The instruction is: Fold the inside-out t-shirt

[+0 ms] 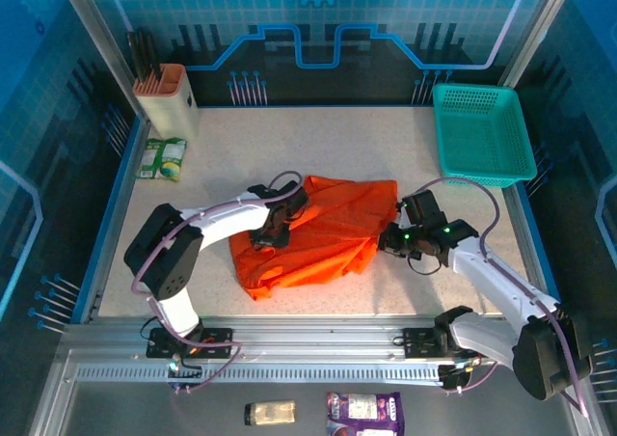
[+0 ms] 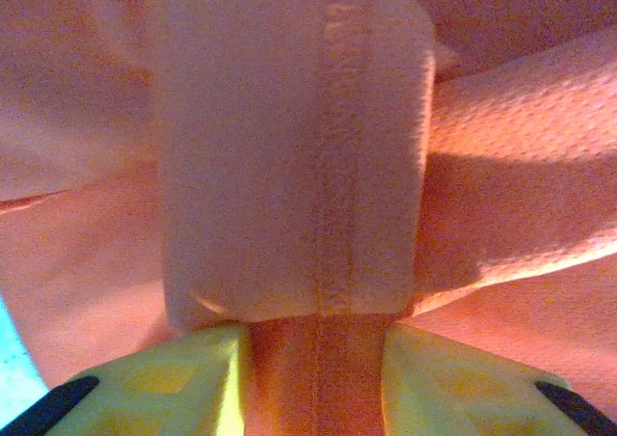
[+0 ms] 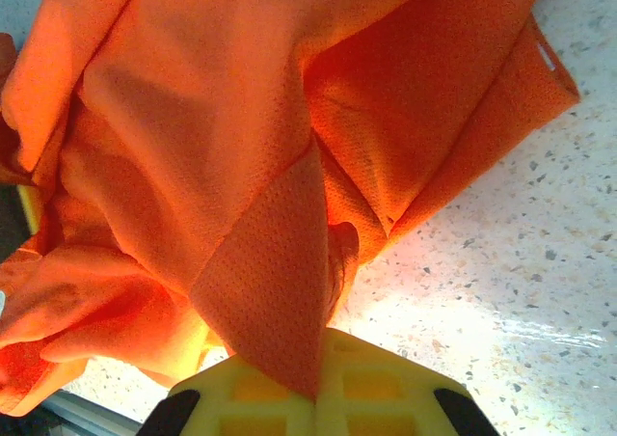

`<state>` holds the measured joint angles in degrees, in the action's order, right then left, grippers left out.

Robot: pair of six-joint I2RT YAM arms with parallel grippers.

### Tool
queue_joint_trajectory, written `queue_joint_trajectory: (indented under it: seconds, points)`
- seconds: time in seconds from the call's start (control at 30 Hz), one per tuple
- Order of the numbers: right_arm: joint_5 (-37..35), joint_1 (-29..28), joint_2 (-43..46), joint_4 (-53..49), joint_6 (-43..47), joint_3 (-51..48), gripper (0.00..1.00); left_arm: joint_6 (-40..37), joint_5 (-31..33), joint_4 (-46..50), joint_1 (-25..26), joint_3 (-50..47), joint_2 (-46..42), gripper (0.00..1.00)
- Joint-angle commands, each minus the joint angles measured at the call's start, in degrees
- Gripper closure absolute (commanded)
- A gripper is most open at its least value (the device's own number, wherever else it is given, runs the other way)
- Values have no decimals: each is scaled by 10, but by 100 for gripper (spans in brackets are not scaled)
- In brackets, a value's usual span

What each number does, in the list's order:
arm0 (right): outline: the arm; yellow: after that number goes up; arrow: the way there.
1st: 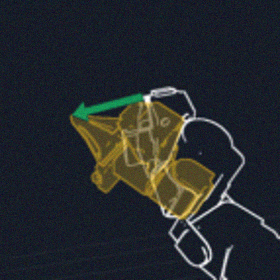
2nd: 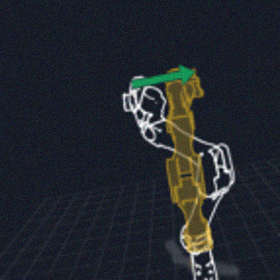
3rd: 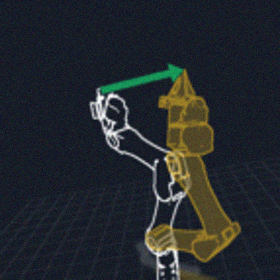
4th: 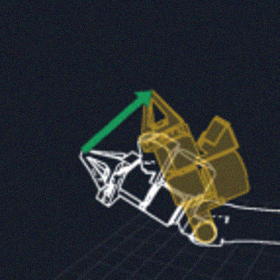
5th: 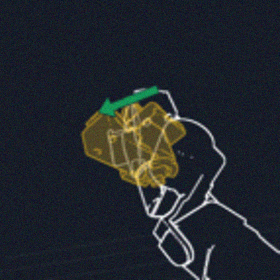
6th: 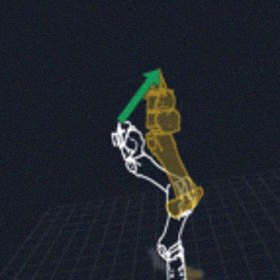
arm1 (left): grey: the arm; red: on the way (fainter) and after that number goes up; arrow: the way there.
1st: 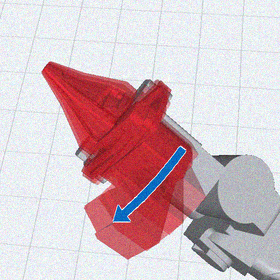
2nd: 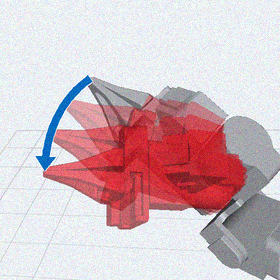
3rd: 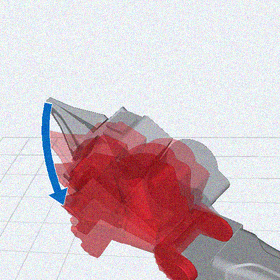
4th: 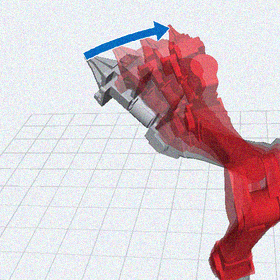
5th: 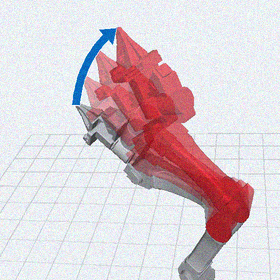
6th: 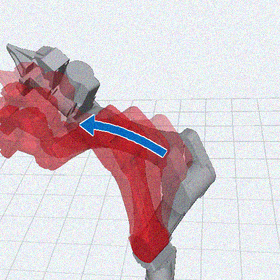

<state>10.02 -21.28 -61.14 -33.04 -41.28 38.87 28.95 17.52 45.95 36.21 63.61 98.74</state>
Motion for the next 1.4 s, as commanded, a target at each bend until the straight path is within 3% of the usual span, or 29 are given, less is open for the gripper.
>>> queue_joint_trajectory:
  seconds: [0.0,0.3,0.53,0.7,0.8,0.93,1.07,1.37]
  points:
    - [-10,14,14,-25,10,20,100,-8,-9,5,-21,-16,-68,61]
    - [-3,21,11,-26,15,23,100,-11,-44,7,-45,-44,-109,62]
    - [-3,22,14,-27,16,23,100,-12,-73,-8,-44,-55,-113,79]
    - [-8,23,22,-33,16,29,100,-7,-97,-20,-48,-59,-129,98]
    - [-21,29,32,-50,25,60,100,-8,-121,-29,-77,-55,-178,100]
    - [-46,56,51,-87,61,142,100,-15,-186,-42,-163,-37,-279,100]
    - [-58,112,63,-136,110,256,100,-22,-276,-38,-292,16,-352,100]
    - [-100,217,65,-221,192,524,100,-3,-457,-27,-587,164,-379,100]
